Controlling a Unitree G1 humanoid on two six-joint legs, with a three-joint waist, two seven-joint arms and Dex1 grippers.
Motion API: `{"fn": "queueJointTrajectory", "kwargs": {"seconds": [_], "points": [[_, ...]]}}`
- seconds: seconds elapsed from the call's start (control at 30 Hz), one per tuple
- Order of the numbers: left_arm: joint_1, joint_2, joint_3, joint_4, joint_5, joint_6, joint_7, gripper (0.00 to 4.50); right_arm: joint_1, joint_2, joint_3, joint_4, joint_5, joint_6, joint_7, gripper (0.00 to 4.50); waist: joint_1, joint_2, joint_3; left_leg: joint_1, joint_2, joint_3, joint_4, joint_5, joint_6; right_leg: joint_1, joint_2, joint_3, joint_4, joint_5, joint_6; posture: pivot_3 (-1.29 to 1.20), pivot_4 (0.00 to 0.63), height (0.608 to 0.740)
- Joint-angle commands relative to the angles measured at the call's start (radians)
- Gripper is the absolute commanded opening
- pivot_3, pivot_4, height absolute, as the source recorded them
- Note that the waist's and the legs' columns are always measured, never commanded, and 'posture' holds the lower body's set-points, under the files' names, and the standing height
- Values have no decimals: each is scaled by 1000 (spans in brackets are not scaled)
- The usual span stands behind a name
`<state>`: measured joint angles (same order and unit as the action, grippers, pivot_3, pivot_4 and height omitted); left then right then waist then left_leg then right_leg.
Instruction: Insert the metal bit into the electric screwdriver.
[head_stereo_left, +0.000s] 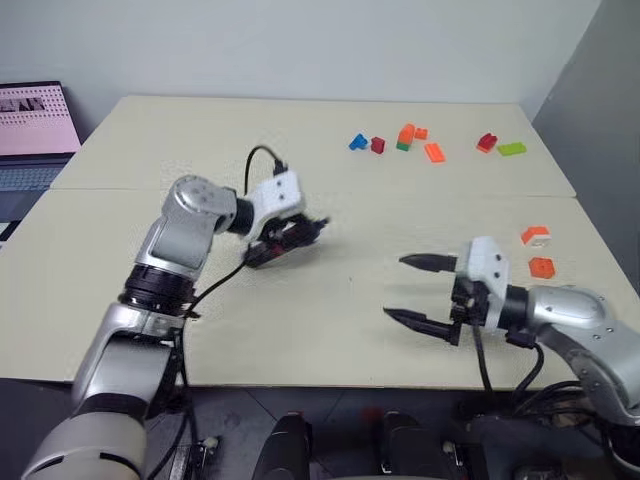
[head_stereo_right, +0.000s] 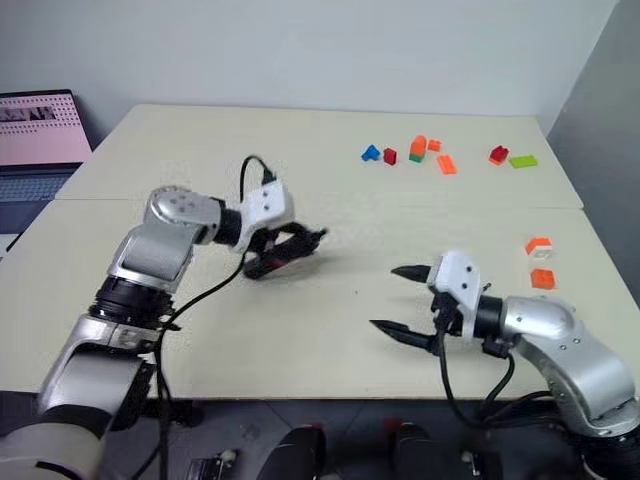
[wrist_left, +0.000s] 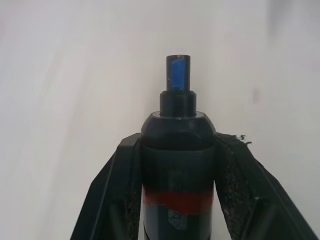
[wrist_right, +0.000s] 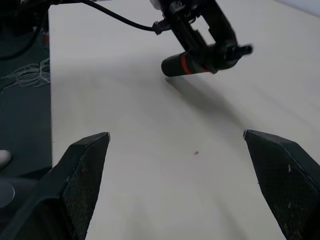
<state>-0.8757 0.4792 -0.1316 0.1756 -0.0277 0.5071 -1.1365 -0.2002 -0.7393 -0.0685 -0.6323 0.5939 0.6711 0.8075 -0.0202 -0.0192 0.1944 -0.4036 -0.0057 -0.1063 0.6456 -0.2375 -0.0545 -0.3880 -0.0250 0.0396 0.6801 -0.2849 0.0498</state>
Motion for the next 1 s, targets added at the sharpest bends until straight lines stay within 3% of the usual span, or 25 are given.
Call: {"fn": "queueJointTrajectory", "kwargs": {"seconds": [0.03, 0.23, 0.37, 0.83, 1.0], "points": [[37, -107, 112, -151, -93, 92, 187, 1656, -41, -27, -73, -48, 72, 35, -12, 4500, -5, 0, 0, 0, 0, 0, 0, 0, 0, 0, 0, 0, 0, 0, 0, 0, 150, 740], [203, -281, 139, -240, -128, 4, 411, 1656, -100, -42, -67, -45, 86, 51, -32, 4500, -20, 1, -1, 5, 2, 1, -2, 0, 0, 1, 3, 3, 2, 0, 0, 0, 150, 740], [299, -333, 135, -272, -146, -66, 479, 1654, -125, -43, -58, -52, 101, 66, -39, 4500, -9, 1, -1, 4, 2, 1, -1, 0, 0, 1, 3, 2, 2, 1, -1, 0, 150, 740], [600, -279, 145, -489, -200, -66, 581, 1653, -159, -110, -42, -21, 88, 56, 6, 4500, -10, 2, -1, 6, 1, 3, -1, 0, 0, 3, 2, 3, 0, 1, 1, 0, 150, 740], [632, -262, 126, -516, -214, -68, 608, 1653, -163, -160, -23, 52, 23, 2, 62, 4500, -8, 2, -1, 9, 1, 2, -1, 0, 0, 7, 2, 3, 0, 1, 1, 0, 150, 740]]}}
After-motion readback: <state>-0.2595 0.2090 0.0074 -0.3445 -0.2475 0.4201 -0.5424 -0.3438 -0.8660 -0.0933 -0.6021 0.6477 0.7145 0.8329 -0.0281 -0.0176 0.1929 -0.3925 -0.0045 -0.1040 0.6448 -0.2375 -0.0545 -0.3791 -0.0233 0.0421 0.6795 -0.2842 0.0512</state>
